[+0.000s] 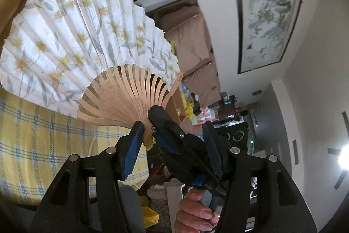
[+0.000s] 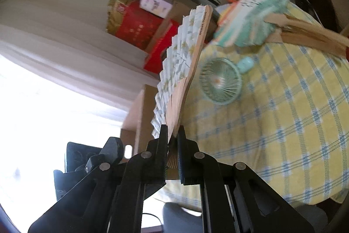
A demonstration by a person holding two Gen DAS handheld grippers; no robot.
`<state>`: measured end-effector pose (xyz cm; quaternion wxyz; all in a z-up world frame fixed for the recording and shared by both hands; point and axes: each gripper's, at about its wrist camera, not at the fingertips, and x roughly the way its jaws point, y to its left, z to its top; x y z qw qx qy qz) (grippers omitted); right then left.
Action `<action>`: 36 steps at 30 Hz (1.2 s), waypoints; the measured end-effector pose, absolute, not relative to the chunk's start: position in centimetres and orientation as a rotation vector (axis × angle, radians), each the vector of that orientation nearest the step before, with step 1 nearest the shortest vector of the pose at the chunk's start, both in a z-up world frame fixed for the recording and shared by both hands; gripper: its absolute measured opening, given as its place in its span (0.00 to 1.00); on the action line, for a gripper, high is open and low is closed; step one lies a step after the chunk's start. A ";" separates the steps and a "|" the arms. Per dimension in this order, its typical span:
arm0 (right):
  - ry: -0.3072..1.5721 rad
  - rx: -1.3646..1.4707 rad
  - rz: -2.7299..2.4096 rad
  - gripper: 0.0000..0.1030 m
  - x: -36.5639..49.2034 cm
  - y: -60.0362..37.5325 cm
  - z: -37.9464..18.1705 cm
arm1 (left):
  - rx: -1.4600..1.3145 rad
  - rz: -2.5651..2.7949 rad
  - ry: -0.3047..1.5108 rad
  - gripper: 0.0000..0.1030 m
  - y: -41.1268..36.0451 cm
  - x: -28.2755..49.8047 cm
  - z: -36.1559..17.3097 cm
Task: Organize objects
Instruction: 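Carry the white paper fan with the right tool over the cardboard box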
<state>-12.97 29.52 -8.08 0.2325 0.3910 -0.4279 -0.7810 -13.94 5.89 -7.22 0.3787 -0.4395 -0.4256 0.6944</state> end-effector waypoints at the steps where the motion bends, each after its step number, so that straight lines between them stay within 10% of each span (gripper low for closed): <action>1: -1.165 1.065 -2.141 0.06 -13.0 29.2 -7.4 | -1.111 1.780 -1.087 0.50 5.4 -13.8 -6.5; 36: -0.860 1.185 -1.955 0.07 -17.7 8.0 -6.5 | -1.067 1.998 -1.263 0.51 -16.1 -12.7 -6.8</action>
